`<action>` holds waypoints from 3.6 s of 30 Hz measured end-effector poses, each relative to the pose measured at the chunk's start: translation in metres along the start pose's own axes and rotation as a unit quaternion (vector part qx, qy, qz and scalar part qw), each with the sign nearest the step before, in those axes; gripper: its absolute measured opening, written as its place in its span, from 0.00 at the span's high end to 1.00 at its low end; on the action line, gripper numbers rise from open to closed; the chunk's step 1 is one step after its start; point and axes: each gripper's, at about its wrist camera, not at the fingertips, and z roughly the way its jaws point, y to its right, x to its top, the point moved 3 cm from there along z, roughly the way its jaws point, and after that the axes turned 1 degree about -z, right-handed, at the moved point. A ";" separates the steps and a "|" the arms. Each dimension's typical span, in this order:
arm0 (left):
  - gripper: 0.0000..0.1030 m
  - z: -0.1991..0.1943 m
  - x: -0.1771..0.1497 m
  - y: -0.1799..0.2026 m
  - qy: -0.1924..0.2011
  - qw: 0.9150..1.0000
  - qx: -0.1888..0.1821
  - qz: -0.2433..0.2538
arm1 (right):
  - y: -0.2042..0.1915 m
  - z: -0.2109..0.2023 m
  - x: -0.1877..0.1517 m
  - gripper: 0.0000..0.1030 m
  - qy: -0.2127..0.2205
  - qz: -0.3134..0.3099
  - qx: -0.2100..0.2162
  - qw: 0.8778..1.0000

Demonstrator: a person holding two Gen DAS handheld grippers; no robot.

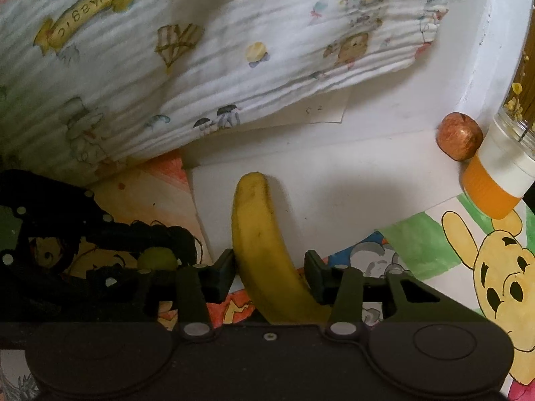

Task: Organize fruits
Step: 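Close the right tool on the banana while the left tool grasps the green grape, then carry the banana and grape over the tray with both tools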

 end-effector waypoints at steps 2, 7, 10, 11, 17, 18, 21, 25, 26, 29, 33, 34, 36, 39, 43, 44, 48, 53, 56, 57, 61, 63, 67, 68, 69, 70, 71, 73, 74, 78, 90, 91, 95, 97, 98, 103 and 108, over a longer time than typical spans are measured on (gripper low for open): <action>0.74 -0.001 -0.001 -0.001 0.000 1.000 -0.002 -0.006 | -0.002 -0.001 0.001 0.62 0.001 -0.001 -0.003 1.000; 0.75 -0.006 -0.003 -0.004 -0.002 1.000 -0.004 -0.022 | -0.011 -0.005 -0.003 0.66 0.012 -0.017 -0.020 1.000; 0.75 -0.010 -0.005 -0.007 -0.004 0.999 -0.007 -0.031 | -0.013 -0.010 -0.006 0.67 0.017 -0.012 -0.026 0.999; 0.75 -0.012 -0.006 -0.007 -0.005 0.999 -0.006 -0.033 | -0.013 -0.013 -0.006 0.67 0.021 -0.008 -0.028 0.999; 0.75 -0.022 -0.011 -0.007 -0.007 0.999 -0.001 -0.041 | -0.011 -0.035 -0.010 0.67 0.051 0.040 -0.033 0.997; 0.75 -0.024 -0.012 -0.006 -0.006 0.999 0.001 -0.043 | -0.011 -0.038 -0.012 0.67 0.053 0.049 -0.030 0.997; 0.75 -0.033 -0.016 -0.006 -0.004 0.998 0.005 -0.055 | -0.012 -0.047 -0.019 0.67 0.056 0.078 -0.021 0.995; 0.75 -0.047 -0.023 -0.004 -0.003 0.998 0.009 -0.070 | -0.017 -0.062 -0.031 0.67 0.060 0.103 -0.006 0.993; 0.75 -0.052 -0.024 -0.003 -0.002 0.997 0.009 -0.072 | -0.018 -0.066 -0.035 0.67 0.061 0.109 -0.002 0.992; 0.75 -0.063 -0.026 0.002 0.002 0.997 0.013 -0.074 | -0.022 -0.083 -0.044 0.67 0.070 0.129 0.009 0.989; 0.75 -0.076 -0.028 0.009 0.009 0.997 0.014 -0.080 | -0.024 -0.106 -0.056 0.67 0.084 0.153 0.019 0.984; 0.75 -0.079 -0.029 0.011 0.011 0.996 0.013 -0.082 | -0.025 -0.111 -0.058 0.67 0.088 0.157 0.020 0.983; 0.75 -0.083 -0.031 0.016 0.014 0.996 0.011 -0.084 | -0.026 -0.123 -0.064 0.67 0.098 0.163 0.019 0.982; 0.75 -0.090 -0.033 0.027 0.017 0.996 0.011 -0.083 | -0.026 -0.142 -0.073 0.67 0.116 0.175 0.018 0.978; 0.75 -0.100 -0.035 0.040 0.021 0.996 0.010 -0.085 | -0.024 -0.172 -0.089 0.67 0.140 0.191 0.010 0.971; 0.75 -0.103 -0.035 0.043 0.022 0.996 0.010 -0.084 | -0.023 -0.178 -0.093 0.67 0.144 0.194 0.007 0.970; 0.75 -0.113 -0.033 0.058 0.031 0.997 0.004 -0.077 | -0.016 -0.209 -0.114 0.67 0.161 0.211 -0.017 0.964; 0.75 -0.123 -0.028 0.085 0.043 0.997 -0.017 -0.068 | -0.005 -0.234 -0.143 0.67 0.167 0.234 -0.057 0.956; 0.75 -0.125 -0.026 0.105 0.046 0.997 -0.032 -0.058 | 0.004 -0.246 -0.163 0.67 0.169 0.256 -0.076 0.949; 0.75 -0.124 -0.026 0.112 0.045 0.997 -0.037 -0.055 | 0.007 -0.248 -0.170 0.67 0.167 0.264 -0.083 0.946; 0.75 -0.121 -0.027 0.140 0.040 0.997 -0.057 -0.037 | 0.015 -0.255 -0.199 0.67 0.163 0.283 -0.107 0.939; 0.75 -0.121 -0.029 0.155 0.044 0.996 -0.074 -0.024 | 0.019 -0.255 -0.212 0.67 0.157 0.295 -0.114 0.936; 0.75 -0.115 -0.035 0.185 0.032 0.996 -0.087 0.002 | 0.025 -0.255 -0.231 0.67 0.149 0.320 -0.115 0.928; 0.75 -0.115 -0.037 0.191 0.031 0.995 -0.092 0.005 | 0.026 -0.255 -0.234 0.67 0.151 0.322 -0.116 0.927; 0.75 -0.114 -0.039 0.196 0.030 0.995 -0.095 0.005 | 0.026 -0.256 -0.238 0.67 0.152 0.325 -0.118 0.926; 0.75 -0.113 -0.041 0.200 0.027 0.995 -0.098 0.006 | 0.027 -0.256 -0.240 0.67 0.153 0.328 -0.118 0.925; 0.75 -0.111 -0.043 0.205 0.023 0.995 -0.100 0.009 | 0.028 -0.256 -0.242 0.67 0.153 0.331 -0.117 0.924; 0.75 -0.106 -0.045 0.211 0.015 0.995 -0.099 0.015 | 0.030 -0.255 -0.246 0.67 0.150 0.335 -0.116 0.923; 0.75 -0.104 -0.047 0.213 0.012 0.995 -0.098 0.018 | 0.030 -0.254 -0.247 0.67 0.148 0.337 -0.116 0.923; 0.75 -0.094 -0.051 0.219 -0.001 0.995 -0.096 0.023 | 0.032 -0.251 -0.249 0.67 0.145 0.342 -0.113 0.922; 0.75 -0.080 -0.056 0.229 -0.016 0.995 -0.091 0.044 | 0.035 -0.239 -0.254 0.67 0.139 0.354 -0.100 0.919; 0.75 -0.079 -0.056 0.229 -0.017 0.995 -0.092 0.045 | 0.036 -0.238 -0.254 0.67 0.139 0.355 -0.101 0.919; 0.75 -0.076 -0.056 0.230 -0.020 0.994 -0.091 0.052 | 0.037 -0.235 -0.256 0.67 0.137 0.360 -0.099 0.917; 0.75 -0.074 -0.057 0.231 -0.023 0.994 -0.090 0.054 | 0.037 -0.235 -0.257 0.67 0.138 0.362 -0.098 0.917; 0.75 -0.074 -0.058 0.231 -0.024 0.994 -0.090 0.055 | 0.038 -0.234 -0.257 0.67 0.139 0.363 -0.098 0.916; 0.75 -0.069 -0.060 0.231 -0.030 0.994 -0.096 0.048 | 0.038 -0.235 -0.257 0.67 0.138 0.363 -0.098 0.916; 0.75 -0.064 -0.059 0.230 -0.039 0.994 -0.095 0.045 | 0.039 -0.232 -0.258 0.67 0.136 0.367 -0.097 0.915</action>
